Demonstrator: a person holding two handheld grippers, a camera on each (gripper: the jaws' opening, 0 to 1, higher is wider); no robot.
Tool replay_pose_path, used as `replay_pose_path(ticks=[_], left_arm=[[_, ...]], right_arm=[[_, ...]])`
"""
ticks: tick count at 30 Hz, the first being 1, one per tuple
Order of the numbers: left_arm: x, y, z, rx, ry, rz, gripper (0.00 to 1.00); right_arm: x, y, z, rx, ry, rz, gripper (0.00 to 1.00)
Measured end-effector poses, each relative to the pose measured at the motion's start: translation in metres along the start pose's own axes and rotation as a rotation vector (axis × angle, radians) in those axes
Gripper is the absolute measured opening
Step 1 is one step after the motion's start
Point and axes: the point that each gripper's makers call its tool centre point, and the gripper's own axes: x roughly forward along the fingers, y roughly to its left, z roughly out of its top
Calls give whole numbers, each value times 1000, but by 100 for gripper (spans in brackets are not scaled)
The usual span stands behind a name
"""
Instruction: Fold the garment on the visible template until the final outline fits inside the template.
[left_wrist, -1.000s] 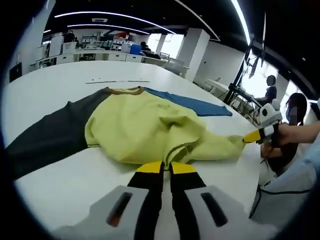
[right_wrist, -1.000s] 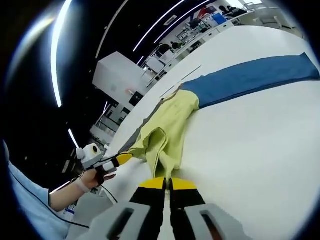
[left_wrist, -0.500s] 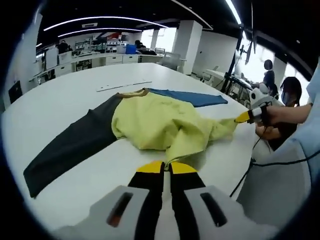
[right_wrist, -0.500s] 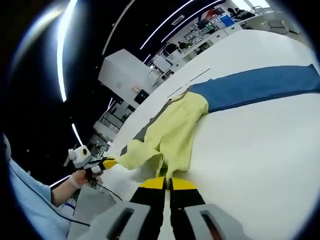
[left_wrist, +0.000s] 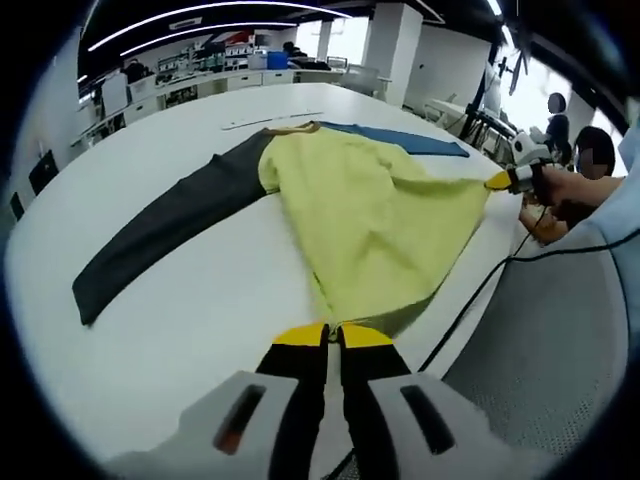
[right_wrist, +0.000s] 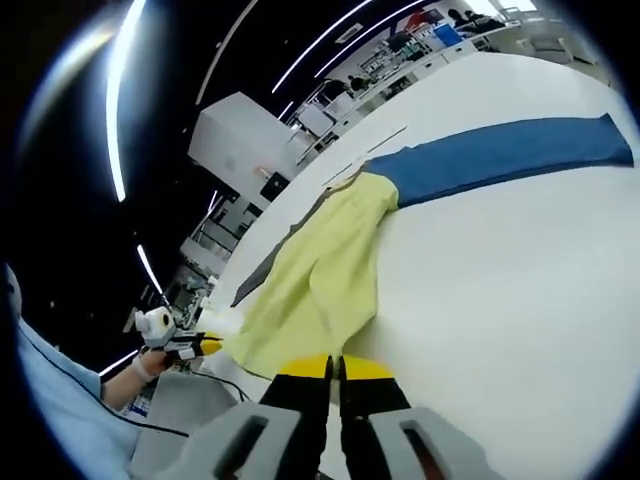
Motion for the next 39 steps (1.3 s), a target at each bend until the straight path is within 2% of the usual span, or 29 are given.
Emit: replay_pose_path(ticks=[4,7,12,19,28,33,39], left_arm=[[3,-2,-10,12,35,10,1],[6,-5,-11,34,42,9,1],[12,-10,-14,74,65,3,1],[15,-19,-14,141,77,-6,2],[23,-29,-14,151,52,-41,2],[25,-33,-15,185,60,-46,2],[27,-38,-17,190,63,-50,2]], right_arm=[[-4,-10,-17,9,38,-29,0],[-7,-21,-26,11,59,-57,0],[-13,-32,-33,49,63,-87,0],[-16,-39,-26,41,34,-128,0],[-25,-50,-9,31,-40,-189,0],[-27,-55,-9,37,-39,-203,0],[-28,-58,-10,50,-41,-216,0]])
